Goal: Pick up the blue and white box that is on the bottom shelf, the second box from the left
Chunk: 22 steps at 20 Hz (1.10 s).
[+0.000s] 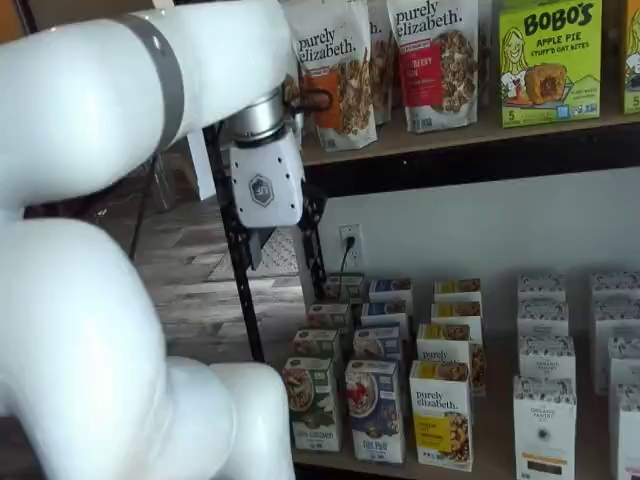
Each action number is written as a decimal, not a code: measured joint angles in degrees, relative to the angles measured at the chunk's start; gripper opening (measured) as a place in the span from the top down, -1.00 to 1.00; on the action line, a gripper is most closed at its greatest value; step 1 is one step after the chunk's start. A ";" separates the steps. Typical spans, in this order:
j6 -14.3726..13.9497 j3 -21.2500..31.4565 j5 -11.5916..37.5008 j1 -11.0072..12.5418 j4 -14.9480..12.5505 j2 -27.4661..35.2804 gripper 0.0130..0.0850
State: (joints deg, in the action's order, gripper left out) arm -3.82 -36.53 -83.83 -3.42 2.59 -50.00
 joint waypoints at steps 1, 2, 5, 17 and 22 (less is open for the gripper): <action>0.06 0.57 0.80 0.03 0.02 0.09 -1.00; 0.21 1.24 1.70 0.13 0.14 0.26 -1.00; 0.49 3.18 4.56 0.28 0.25 1.02 -1.00; 1.55 8.33 14.74 0.56 1.14 5.67 -1.00; 1.47 9.29 17.80 0.26 1.25 8.03 -1.00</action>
State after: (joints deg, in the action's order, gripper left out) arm -2.35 -27.24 -66.03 -3.16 3.85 -41.97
